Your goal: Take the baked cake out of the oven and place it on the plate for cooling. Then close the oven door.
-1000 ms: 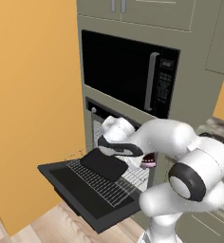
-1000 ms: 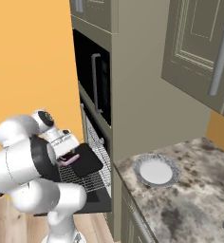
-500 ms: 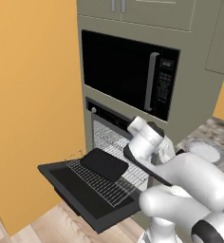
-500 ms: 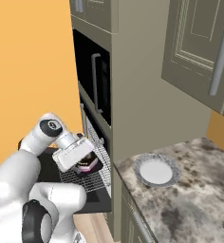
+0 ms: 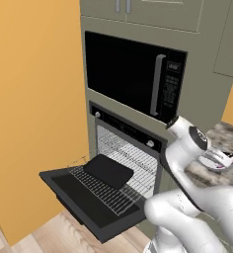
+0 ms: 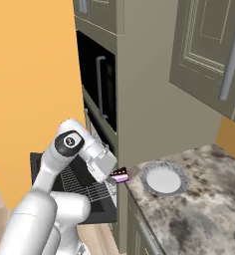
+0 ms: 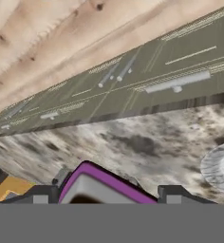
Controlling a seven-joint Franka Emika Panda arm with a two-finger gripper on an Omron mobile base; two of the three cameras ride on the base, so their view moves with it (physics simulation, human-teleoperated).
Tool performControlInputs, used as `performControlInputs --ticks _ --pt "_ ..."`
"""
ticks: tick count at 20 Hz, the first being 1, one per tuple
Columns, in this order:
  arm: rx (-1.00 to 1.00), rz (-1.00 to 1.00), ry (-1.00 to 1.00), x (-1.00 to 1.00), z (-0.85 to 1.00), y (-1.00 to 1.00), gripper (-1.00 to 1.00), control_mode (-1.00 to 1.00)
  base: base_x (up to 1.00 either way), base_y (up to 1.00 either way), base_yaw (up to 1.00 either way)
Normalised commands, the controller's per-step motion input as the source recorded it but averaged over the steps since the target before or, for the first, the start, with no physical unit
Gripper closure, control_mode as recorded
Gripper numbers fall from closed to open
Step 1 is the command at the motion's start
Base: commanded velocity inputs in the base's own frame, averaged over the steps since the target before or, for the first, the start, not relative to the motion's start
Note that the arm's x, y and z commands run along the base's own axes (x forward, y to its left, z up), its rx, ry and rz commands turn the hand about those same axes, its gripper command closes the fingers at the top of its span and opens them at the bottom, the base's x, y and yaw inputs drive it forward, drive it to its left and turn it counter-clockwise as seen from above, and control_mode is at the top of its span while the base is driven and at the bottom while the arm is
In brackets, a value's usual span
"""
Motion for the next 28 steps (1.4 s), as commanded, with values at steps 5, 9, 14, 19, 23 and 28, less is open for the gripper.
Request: performControlInputs --ticks 5,9,14,19,23,28 --pt "0.19 0.32 0.21 0.0 0.16 -0.76 1.0 -1.0 0.0 0.0 0.0" --pt "0.2 0.32 0.03 0.37 -0.12 -0.62 1.0 -1.0 0.0 0.0 0.0" --pt "0.3 0.3 0.0 0.38 -0.19 -0.26 1.0 -1.0 0.0 0.0 0.0" --pt "0.3 0.24 0.03 0.7 -0.04 0.0 1.0 -1.0 0.0 0.0 0.0" --pt "0.13 0.05 0.16 0.78 -0.27 0.0 1.0 -1.0 0.0 0.0 0.0" --pt "0.09 0.06 0.2 0.78 -0.58 -0.07 1.0 -1.0 0.0 0.0 0.0"
